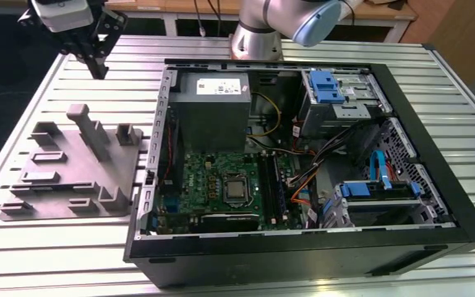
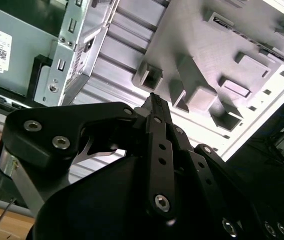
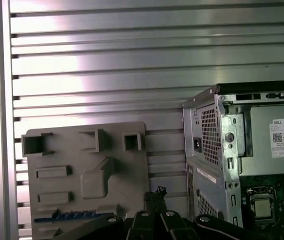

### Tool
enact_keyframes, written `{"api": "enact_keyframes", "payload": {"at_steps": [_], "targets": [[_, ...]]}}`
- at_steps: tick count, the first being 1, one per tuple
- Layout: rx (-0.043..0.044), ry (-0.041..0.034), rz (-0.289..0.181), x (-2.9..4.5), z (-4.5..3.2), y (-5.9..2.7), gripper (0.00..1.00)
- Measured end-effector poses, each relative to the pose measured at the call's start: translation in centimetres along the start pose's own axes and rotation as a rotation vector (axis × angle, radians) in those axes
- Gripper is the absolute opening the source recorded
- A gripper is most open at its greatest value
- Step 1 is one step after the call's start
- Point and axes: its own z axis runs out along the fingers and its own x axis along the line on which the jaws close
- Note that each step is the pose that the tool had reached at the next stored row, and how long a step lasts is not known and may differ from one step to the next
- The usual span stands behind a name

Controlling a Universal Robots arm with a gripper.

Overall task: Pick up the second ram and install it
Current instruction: 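Reach for the second ram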

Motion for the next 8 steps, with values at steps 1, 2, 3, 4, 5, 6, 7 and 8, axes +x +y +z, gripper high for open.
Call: {"api": "enact_keyframes", "payload": {"at_steps": [1, 2, 3, 4, 5, 6, 7, 8], "targets": [[-0.0001, -0.0001, 0.0, 0.15, 0.07, -0.02, 0.1], [-0.0001, -0.0001, 0.0, 0.28, 0.14, -0.03, 0.1], [-0.0002, -0.0002, 0.0, 0.4, 0.22, -0.05, 0.1], [-0.0001, -0.0002, 0.0, 0.53, 0.29, -0.06, 0.1], [0.0, 0.0, 0.0, 0.67, 0.36, -0.08, 0.1], [0.0, 0.0, 0.0, 0.8, 0.42, -0.1, 0.1], [-0.0001, -0.0001, 0.0, 0.95, 0.49, -0.12, 0.1], [0.0, 0.0, 0.0, 1.09, 0.56, -0.14, 0.1]]}}
